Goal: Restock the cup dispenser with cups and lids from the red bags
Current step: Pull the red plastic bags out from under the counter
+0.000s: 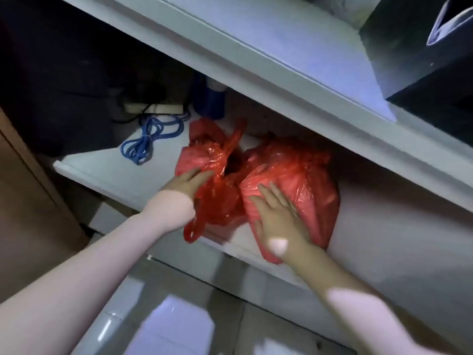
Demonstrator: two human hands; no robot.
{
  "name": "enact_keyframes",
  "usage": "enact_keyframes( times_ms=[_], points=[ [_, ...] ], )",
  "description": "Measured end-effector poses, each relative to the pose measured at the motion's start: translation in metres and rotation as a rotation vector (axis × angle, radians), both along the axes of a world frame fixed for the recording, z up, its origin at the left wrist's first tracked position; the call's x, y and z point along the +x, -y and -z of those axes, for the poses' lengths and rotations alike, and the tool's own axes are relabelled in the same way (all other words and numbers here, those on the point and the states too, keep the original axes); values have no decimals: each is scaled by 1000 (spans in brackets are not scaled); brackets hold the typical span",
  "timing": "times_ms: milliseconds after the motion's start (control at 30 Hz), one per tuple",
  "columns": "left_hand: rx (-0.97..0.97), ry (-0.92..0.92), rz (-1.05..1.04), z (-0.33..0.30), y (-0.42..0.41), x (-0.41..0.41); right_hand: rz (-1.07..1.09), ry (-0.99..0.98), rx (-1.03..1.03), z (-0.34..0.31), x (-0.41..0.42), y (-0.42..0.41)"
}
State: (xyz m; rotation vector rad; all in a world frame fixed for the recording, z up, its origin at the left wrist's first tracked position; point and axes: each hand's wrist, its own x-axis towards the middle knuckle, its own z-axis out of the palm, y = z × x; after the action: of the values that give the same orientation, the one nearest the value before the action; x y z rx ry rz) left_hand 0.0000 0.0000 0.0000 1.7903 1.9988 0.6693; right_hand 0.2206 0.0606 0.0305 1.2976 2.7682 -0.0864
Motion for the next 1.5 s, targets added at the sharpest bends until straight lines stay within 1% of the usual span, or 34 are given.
enact_keyframes(
  times_ms=[100, 200, 267, 333, 367, 400, 500, 600, 767, 833, 967, 1033, 1167, 1300, 1400, 1433, 1467, 1500],
  points=[
    [-21, -91, 57, 22, -30, 4, -16, -18, 142, 10, 1, -24],
    [-61, -226, 120, 41, -58, 11, 29, -170, 172, 9, -7, -39],
    [-49, -302, 91, 50, -76, 12, 33, -247, 325, 5, -12, -51],
    [-31, -346, 57, 57, -92, 13, 43, -184, 495, 3, -16, -66],
    [-38, -347, 49, 61, -96, 12, 76, -106, 538, 1, -17, -74],
    [-57, -342, 46, 65, -99, 11, 130, -19, 537, 0, -18, -82],
    [-61, -316, 30, 81, -93, 10, 287, 158, 397, 2, -19, -98],
    [-64, -295, 36, 87, -83, 12, 323, 163, 260, 8, -17, -96],
    [-94, -175, 28, 71, -69, 13, 183, 204, 319, 11, -11, -71],
    [-102, -148, 34, 65, -57, 16, 141, 188, 313, 10, -11, -59],
    [-149, -108, 3, 49, -23, 24, 88, 169, 241, 14, -13, -33],
    [-141, -85, -1, 39, -3, 28, 73, 156, 187, 13, -13, -22],
    [-65, -155, -46, 8, 37, 30, 93, 144, 38, -1, -6, 7],
    [37, -88, -12, -36, 67, 39, 80, 121, -3, -23, 5, 45],
    [40, -103, -10, -61, 84, 44, 98, 102, -56, -41, 15, 73],
    [30, -111, -21, -67, 91, 44, 62, 84, -61, -47, 18, 82],
    [22, -120, -36, -73, 97, 45, 3, 127, -57, -54, 21, 90],
    [13, -126, -52, -77, 105, 44, -9, 121, -74, -58, 24, 98]
  ],
)
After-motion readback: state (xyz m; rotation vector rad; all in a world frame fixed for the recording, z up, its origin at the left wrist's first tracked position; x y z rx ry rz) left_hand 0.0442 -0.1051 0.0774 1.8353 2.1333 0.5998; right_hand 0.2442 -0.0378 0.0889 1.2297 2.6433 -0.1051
